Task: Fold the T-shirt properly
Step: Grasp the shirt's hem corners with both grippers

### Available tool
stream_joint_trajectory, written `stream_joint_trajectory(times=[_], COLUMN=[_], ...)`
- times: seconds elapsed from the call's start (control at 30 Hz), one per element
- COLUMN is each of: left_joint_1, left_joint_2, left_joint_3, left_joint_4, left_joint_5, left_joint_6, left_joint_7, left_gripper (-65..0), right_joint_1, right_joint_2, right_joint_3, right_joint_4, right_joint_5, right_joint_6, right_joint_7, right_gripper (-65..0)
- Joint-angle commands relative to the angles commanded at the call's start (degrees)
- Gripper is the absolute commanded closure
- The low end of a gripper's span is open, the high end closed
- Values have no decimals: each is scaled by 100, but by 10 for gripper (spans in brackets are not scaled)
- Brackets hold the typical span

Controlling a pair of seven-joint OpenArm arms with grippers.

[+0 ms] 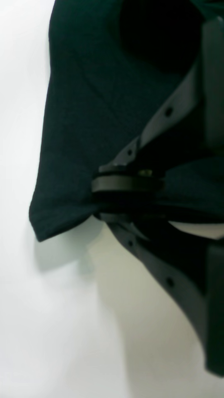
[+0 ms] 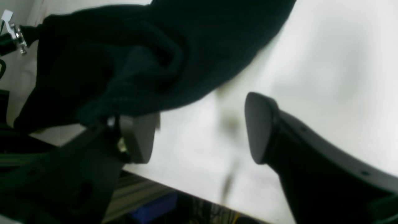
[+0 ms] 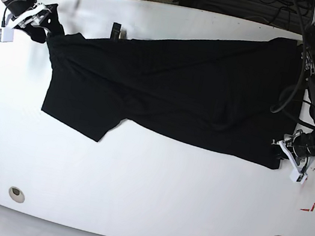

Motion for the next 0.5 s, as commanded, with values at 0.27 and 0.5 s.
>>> stream_joint_trajectory(times=[0.27, 0.5], left_joint_1=[0, 18], left_joint_2=[185, 193], left_joint_3=[0, -9], left_joint_4=[9, 9], left_joint_5=[9, 0], left_joint_6=[0, 0], left_joint_7=[26, 26], left_gripper=[-197, -237], right_joint_1=[-466, -308], right_joint_2=[105, 185], right_joint_3=[-800, -404], right_joint_4=[176, 158], right_joint_5=[-53, -642], right_joint_6=[0, 0], right_joint_7=[0, 215], right_gripper=[-431, -426])
